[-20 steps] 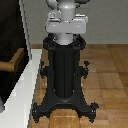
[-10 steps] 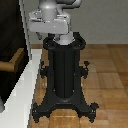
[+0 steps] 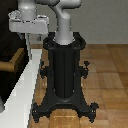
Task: Open the door by pressing down and pulling on the handle.
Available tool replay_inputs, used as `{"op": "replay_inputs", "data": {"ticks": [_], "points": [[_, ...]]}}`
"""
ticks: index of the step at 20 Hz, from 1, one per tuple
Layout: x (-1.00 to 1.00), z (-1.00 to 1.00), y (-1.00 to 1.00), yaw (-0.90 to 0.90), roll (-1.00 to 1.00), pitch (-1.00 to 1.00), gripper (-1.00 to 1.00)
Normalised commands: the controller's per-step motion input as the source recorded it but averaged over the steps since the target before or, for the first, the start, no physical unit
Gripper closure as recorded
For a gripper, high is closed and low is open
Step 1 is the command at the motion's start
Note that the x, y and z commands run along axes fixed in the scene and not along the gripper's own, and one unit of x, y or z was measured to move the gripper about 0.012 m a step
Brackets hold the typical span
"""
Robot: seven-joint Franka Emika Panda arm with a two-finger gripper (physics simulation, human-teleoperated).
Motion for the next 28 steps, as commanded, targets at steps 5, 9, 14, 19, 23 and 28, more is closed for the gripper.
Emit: {"op": "replay_inputs", "data": {"ticks": [5,9,14,19,23,28], "points": [[0.0,0.0,-0.6,0.0,0.0,0.0,-1.0],[0.0,0.0,-0.5,0.0,0.0,0.0,-1.0],[0.0,0.0,-0.4,0.0,0.0,0.0,-1.0],[0.2,0.0,-0.2,0.0,0.0,0.0,-1.0],[0.0,0.0,0.0,0.0,0.0,0.0,-1.0],[0.0,-0.2,-0.2,0.0,0.0,0.0,-1.0]]}}
